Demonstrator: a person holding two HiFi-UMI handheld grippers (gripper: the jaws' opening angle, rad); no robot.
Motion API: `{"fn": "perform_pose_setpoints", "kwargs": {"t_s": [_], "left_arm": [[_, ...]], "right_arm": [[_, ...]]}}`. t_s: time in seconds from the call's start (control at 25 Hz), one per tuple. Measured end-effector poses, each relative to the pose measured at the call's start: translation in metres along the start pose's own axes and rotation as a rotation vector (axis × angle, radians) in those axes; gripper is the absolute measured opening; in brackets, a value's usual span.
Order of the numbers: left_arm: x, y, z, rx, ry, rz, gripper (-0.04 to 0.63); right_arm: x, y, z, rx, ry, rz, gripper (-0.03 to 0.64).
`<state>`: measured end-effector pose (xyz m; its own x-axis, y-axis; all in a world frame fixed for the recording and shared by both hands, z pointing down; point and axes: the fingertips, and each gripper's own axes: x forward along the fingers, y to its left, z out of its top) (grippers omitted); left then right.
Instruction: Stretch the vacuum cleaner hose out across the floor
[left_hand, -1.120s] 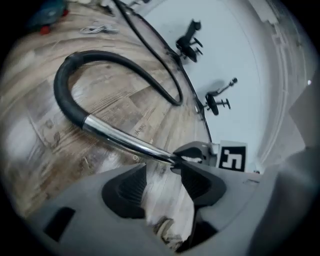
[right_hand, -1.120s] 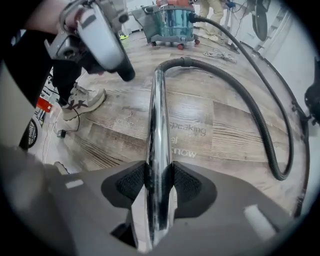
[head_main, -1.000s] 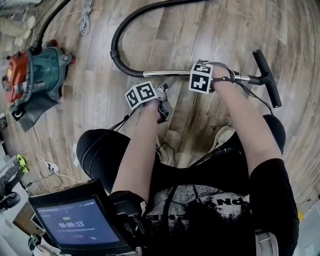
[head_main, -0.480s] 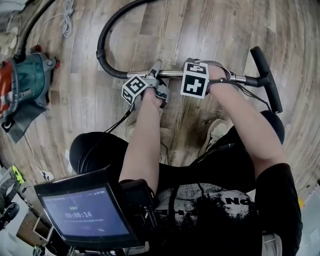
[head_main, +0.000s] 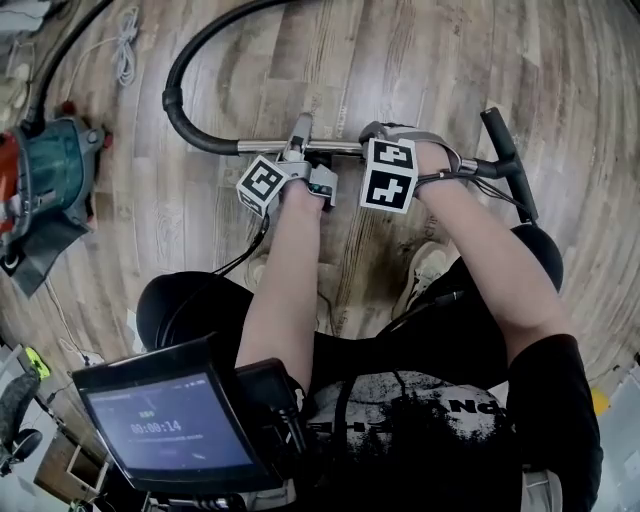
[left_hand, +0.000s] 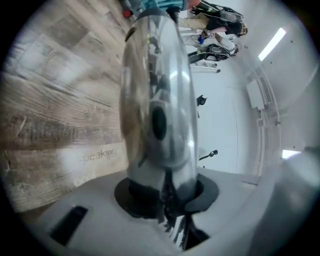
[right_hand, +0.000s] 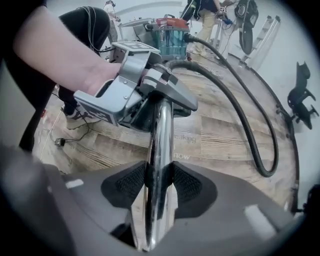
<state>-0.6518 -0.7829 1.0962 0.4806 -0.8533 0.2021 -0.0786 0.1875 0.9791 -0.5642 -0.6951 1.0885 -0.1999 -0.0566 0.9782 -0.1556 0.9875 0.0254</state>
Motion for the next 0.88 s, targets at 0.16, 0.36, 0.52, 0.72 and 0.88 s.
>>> {"fn": "perform_pose_setpoints", "kwargs": {"t_s": [0.16, 0.36, 0.52, 0.72, 0.88], "left_arm": [[0.009, -0.021, 0.003, 0.111, 0.0, 0.002, 0.089], [0.015, -0.044, -0.001, 0.125, 0.015, -0.018, 0.089], [0.017, -0.063, 0.0, 0.177, 0.01, -0.033, 0.095], [0.009, -0.095, 0.037, 0.243, -0.124, -0.151, 0.084], [0.011, -0.103, 0.039, 0.259, -0.112, -0.183, 0.061]], "right_arm": [[0.012, -0.02, -0.003, 0.044, -0.01, -0.093, 0.189], [0.029, -0.036, -0.014, 0.017, 0.012, -0.211, 0.138], [0.022, -0.04, -0.011, -0.004, -0.008, -0.218, 0.057], [0.01, -0.036, -0.008, 0.028, -0.049, -0.14, 0.057], [0.012, -0.035, -0.007, 0.054, -0.073, -0.105, 0.057]]}}
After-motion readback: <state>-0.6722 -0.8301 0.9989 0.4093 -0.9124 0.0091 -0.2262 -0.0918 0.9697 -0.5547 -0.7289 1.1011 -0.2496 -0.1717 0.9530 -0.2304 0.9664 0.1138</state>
